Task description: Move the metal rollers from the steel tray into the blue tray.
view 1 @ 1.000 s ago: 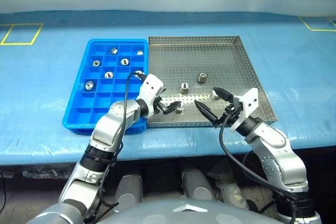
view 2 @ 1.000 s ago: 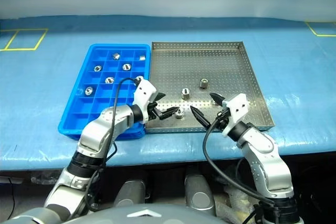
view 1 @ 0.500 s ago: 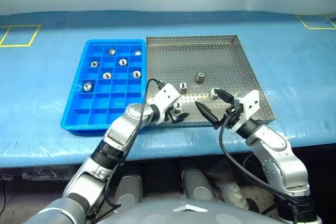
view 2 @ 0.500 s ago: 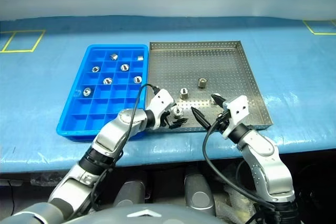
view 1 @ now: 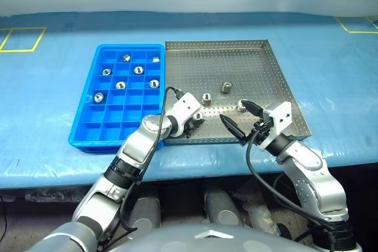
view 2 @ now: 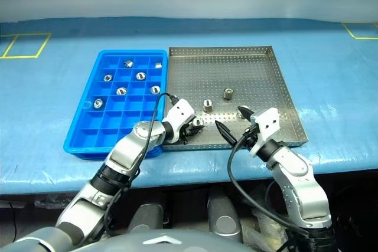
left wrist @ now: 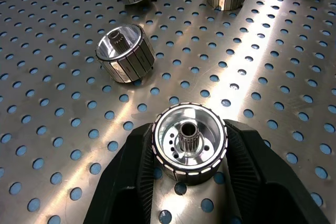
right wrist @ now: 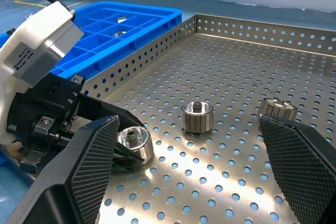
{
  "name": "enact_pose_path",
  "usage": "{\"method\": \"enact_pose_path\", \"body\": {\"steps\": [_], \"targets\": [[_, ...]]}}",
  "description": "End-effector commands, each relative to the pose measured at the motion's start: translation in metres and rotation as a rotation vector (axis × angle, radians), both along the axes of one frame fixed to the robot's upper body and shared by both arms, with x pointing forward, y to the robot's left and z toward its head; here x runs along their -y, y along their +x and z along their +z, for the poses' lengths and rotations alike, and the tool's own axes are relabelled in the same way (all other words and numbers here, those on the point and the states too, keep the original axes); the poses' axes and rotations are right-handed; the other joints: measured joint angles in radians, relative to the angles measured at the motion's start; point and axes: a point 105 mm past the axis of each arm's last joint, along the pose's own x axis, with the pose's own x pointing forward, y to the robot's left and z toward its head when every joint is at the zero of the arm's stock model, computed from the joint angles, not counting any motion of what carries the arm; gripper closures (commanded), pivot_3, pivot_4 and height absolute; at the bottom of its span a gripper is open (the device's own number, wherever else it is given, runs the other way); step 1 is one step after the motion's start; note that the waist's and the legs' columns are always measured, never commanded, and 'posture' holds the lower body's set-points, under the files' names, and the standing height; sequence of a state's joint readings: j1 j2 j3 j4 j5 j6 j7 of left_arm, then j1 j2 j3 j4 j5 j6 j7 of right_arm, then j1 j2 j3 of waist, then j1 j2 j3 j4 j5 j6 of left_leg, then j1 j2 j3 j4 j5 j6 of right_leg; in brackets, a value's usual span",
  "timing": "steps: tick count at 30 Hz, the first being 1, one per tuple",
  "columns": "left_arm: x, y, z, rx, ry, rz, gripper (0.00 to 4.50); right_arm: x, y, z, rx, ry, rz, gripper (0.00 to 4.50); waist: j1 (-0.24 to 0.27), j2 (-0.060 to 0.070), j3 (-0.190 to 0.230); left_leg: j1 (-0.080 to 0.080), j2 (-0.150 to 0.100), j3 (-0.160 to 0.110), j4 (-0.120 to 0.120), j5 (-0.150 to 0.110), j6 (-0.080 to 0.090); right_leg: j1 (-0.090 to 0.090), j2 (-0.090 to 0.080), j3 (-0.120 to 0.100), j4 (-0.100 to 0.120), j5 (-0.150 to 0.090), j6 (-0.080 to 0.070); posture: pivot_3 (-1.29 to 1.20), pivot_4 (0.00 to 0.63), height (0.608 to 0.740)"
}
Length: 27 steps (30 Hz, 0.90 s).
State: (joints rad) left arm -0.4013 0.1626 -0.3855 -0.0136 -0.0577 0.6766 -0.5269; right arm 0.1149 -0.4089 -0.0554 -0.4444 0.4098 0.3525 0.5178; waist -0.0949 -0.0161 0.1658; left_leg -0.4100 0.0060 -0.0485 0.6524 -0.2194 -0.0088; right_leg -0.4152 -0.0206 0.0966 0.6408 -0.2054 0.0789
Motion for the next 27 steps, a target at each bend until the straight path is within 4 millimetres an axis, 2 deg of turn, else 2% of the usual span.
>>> {"method": "enact_pose_path", "body": {"steps": [1,4,7,10,12,14,16,20,22,27], "targets": [[0.004,0.000,0.013,-0.006,-0.115,0.045,2.81,-0.003,0.000,0.012,0.056,0.005,0.009,0.00,0.001,0.000,0.000,0.000,0.000,0.000,0.000,0.000,0.000,0.000,0.000,0.000,0.000,0.000,0.000,-0.13,0.150,0.740],[-0.007,0.011,0.040,0.070,-0.234,0.181,2.81,-0.004,0.002,0.011,0.055,0.006,0.013,0.00,0.001,0.000,0.000,0.000,0.000,0.000,0.000,0.000,0.000,0.000,0.000,0.000,0.000,0.000,0.000,-0.11,0.150,0.740],[-0.029,0.026,0.073,0.189,-0.324,0.395,2.81,-0.007,0.005,0.008,0.049,0.005,0.020,0.00,0.001,-0.001,0.000,0.000,0.000,0.000,0.001,0.000,0.000,0.000,0.000,0.000,0.001,0.000,0.001,-0.11,0.150,0.740],[-0.055,0.026,0.109,0.308,-0.427,0.612,2.81,-0.013,0.007,0.005,0.040,0.009,0.048,0.00,0.003,-0.001,0.001,0.000,0.000,0.000,0.001,0.000,0.000,0.001,0.000,0.000,0.001,0.001,0.001,-0.06,0.150,0.740],[-0.068,0.021,0.121,0.351,-0.458,0.718,2.81,-0.016,0.009,0.004,0.039,0.012,0.062,0.00,0.009,-0.002,0.001,0.000,0.000,0.000,0.001,0.000,0.000,0.000,0.000,0.000,0.000,0.001,0.002,-0.05,0.150,0.740],[-0.074,0.017,0.123,0.367,-0.458,0.780,2.81,-0.018,0.011,0.004,0.040,0.011,0.072,0.00,0.017,-0.002,0.001,0.000,0.000,0.000,0.001,0.000,0.000,0.001,0.000,0.000,0.000,0.001,0.002,-0.03,0.150,0.740],[-0.090,0.010,0.119,0.402,-0.408,0.898,2.81,-0.021,0.013,0.004,0.042,0.014,0.089,0.00,0.026,-0.002,0.001,0.000,0.000,-0.001,0.001,0.000,0.000,0.001,0.000,0.000,0.000,0.001,0.002,-0.02,0.150,0.740],[-0.120,0.001,0.096,0.391,-0.303,1.088,2.81,-0.026,0.016,0.003,0.037,0.016,0.113,0.00,0.032,-0.002,0.001,0.000,-0.001,-0.001,0.001,0.000,0.000,0.001,0.000,0.000,0.000,0.001,0.002,0.01,0.150,0.740],[-0.137,-0.006,0.079,0.343,-0.254,1.182,2.81,-0.028,0.018,0.001,0.034,0.008,0.129,0.00,0.036,-0.003,0.002,0.000,-0.001,-0.001,0.001,0.000,0.000,0.001,0.000,0.000,0.000,0.001,0.001,0.01,0.150,0.740],[-0.153,-0.018,0.063,0.306,-0.199,1.256,2.81,-0.030,0.020,0.002,0.039,0.010,0.144,0.00,0.053,-0.004,0.002,0.000,-0.001,-0.001,0.002,0.000,0.000,0.001,0.000,-0.001,0.000,0.001,0.001,0.03,0.150,0.740]]}}
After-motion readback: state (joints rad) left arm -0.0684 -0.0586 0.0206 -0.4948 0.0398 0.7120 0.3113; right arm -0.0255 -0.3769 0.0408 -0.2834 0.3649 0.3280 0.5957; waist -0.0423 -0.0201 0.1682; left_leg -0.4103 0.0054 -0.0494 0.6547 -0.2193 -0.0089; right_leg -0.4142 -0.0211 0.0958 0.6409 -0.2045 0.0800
